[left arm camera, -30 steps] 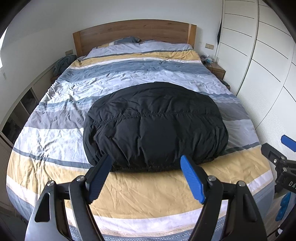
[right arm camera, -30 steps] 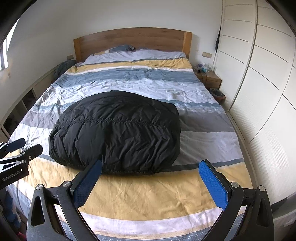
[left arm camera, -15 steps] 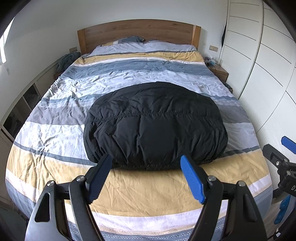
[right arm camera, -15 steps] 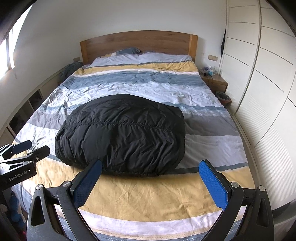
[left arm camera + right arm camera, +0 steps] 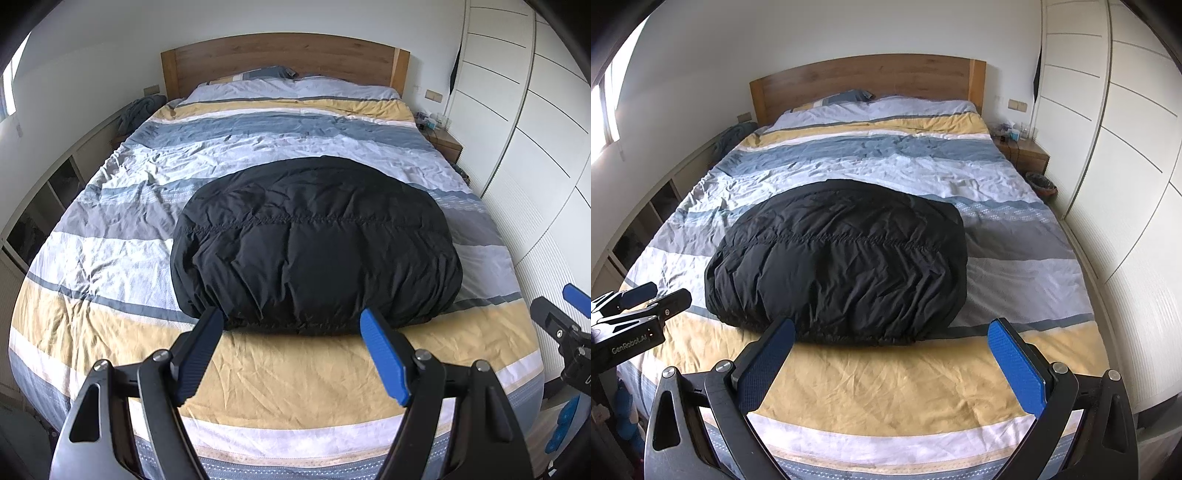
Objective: Fold large clothes
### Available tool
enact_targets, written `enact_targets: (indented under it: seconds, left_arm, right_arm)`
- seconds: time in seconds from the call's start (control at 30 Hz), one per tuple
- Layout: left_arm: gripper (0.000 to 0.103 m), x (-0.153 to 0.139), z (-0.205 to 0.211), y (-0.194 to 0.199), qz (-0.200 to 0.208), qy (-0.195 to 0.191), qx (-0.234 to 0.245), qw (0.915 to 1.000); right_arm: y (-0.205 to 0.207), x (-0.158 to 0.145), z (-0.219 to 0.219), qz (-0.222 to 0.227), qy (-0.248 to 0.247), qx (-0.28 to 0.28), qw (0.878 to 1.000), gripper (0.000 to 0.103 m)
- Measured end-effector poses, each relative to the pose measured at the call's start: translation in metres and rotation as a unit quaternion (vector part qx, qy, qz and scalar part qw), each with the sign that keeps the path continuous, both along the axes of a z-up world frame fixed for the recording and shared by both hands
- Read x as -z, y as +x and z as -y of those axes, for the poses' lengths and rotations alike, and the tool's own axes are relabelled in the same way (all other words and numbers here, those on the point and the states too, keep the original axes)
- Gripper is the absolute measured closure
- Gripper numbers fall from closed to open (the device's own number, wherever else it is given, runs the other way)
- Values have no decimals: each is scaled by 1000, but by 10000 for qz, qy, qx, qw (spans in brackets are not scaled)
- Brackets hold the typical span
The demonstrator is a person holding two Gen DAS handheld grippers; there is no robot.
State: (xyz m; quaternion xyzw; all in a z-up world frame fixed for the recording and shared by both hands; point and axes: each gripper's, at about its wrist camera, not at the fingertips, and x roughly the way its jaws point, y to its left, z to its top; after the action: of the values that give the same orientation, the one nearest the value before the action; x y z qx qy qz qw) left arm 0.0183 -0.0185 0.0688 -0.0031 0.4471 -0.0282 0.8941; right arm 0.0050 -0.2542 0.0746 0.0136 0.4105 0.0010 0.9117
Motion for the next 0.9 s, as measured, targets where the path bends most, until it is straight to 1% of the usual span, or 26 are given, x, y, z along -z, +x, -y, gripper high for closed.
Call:
enact_targets:
  seconds: [0.27,0.9]
  left_arm:
    - [27,3,-5,0,-21,20,-10,10000]
    - [27,7,-10,2,-51,17,15,10000]
  right_arm:
    - [1,4,-2,-48,119,-7,9999,0]
    - [5,11,-9,-127,118,-26,9998,0]
